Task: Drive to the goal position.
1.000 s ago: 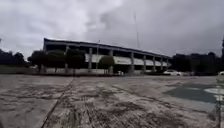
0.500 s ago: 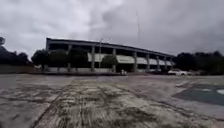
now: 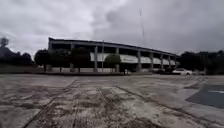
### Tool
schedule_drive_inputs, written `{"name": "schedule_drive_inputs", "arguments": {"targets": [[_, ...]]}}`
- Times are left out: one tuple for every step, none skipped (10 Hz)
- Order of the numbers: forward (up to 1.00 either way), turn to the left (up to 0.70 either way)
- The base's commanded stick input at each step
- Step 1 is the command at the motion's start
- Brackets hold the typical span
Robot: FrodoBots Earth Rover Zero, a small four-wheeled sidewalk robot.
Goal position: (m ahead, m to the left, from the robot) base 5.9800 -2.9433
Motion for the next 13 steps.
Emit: {"name": "schedule_drive_inputs", "arguments": {"targets": [[0.70, 0.00], [0.70, 0.00], [0.70, 0.00], [0.70, 0.00], [0.70, 0.00], [0.70, 0.00], [0.70, 0.00], [0.70, 0.00], [0.70, 0.00], [0.70, 0.00], [0.70, 0.00], [0.70, 0.00], [0.70, 0.00]]}}
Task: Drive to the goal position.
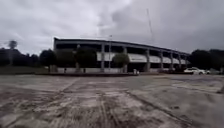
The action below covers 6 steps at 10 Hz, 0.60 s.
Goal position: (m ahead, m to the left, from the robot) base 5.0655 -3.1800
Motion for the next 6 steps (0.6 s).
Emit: {"name": "schedule_drive_inputs", "arguments": {"targets": [[0.70, 0.00], [0.70, 0.00], [0.70, 0.00], [0.70, 0.00], [0.70, 0.00], [0.70, 0.00]]}}
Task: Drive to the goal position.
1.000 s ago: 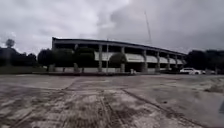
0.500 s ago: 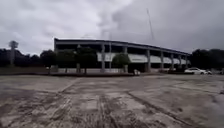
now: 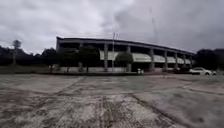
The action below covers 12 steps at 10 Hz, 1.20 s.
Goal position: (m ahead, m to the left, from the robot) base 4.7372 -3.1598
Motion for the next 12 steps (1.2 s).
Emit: {"name": "schedule_drive_inputs", "arguments": {"targets": [[0.70, 0.00], [0.70, 0.00], [0.70, -0.20], [0.70, -0.32], [0.70, -0.35], [0.70, -0.17], [0.70, 0.00], [0.70, 0.00], [0.70, 0.00], [0.70, 0.00], [0.70, 0.00], [0.70, 0.00]]}}
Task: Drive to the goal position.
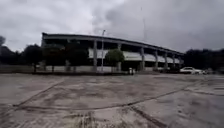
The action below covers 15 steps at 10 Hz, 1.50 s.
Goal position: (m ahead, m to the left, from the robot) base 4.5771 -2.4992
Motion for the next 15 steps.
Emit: {"name": "schedule_drive_inputs", "arguments": {"targets": [[0.70, 0.00], [0.70, 0.00], [0.70, 0.00], [0.70, 0.00], [0.70, 0.00], [0.70, 0.00], [0.70, 0.00], [0.70, 0.00], [0.70, 0.00], [0.70, 0.00], [0.70, -0.09], [0.70, -0.35], [0.70, -0.35], [0.70, -0.21], [0.70, -0.05]]}}
